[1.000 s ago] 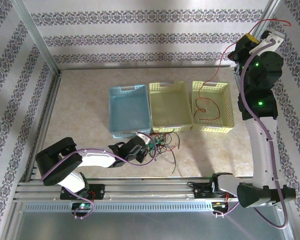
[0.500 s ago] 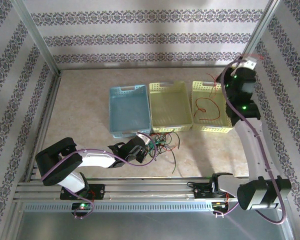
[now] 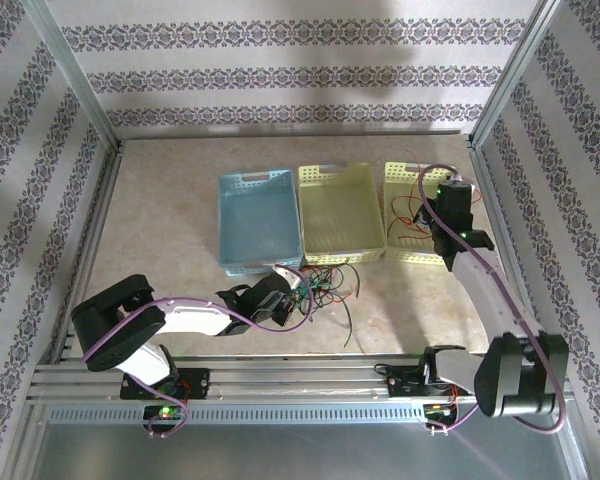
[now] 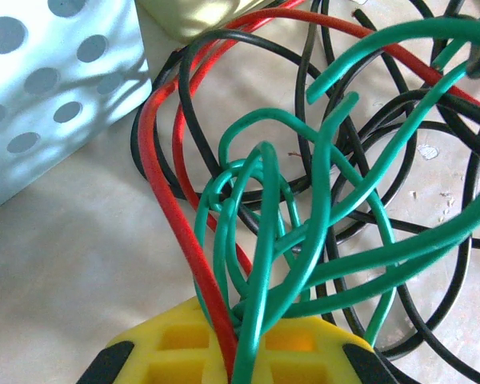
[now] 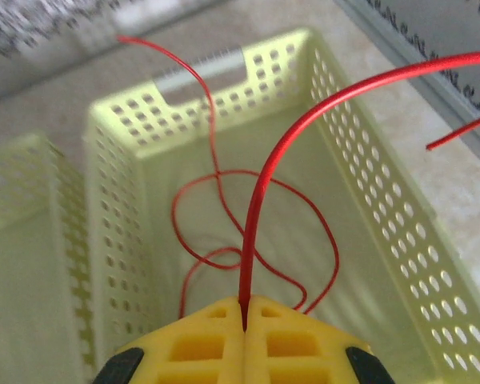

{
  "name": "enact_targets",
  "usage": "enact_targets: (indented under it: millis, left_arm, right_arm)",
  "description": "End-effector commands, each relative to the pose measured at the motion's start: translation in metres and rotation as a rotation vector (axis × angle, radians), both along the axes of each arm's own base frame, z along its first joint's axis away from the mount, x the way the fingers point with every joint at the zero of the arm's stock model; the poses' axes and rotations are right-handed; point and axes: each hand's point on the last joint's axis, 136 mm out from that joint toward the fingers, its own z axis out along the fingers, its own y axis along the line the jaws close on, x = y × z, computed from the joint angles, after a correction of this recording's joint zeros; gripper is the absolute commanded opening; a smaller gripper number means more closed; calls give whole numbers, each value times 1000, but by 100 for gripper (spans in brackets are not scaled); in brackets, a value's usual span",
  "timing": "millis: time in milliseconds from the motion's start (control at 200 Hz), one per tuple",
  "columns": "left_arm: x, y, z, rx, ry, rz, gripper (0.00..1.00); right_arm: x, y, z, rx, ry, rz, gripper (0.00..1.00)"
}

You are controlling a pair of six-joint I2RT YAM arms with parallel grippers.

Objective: Untangle the cables

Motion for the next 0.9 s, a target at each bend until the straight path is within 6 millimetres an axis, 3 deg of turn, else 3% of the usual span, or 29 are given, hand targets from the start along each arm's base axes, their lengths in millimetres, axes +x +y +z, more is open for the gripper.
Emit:
enact_targets:
  millis: [0,115,325,460,645,735,895]
  left_arm:
    - [-25,18,-35,134,95,-39,0]
    - [-25,18,-34,139,94,-37,0]
    - [-26,21,-34,159,95,-38,0]
    - [-28,24,-33,165,95,-32,0]
    - [-29,25,-35,173,103,-38,0]
    - [-29,25,-36,182,101,-45,0]
    - [-27,24,-35,182,89,-43,0]
  right_arm:
    - [6,-11,-20,-30,82,-43,0]
    - [25,-10,-42,-21,147,-35,0]
    - [62,13,-86,85,312,77,0]
    - [69,21,-106,146,375,100,0]
    - [67,14,-127,171,456,56,4]
    - [65,11,-122,186,455,24,31]
    - [66,9,-74,201,253,-8,45]
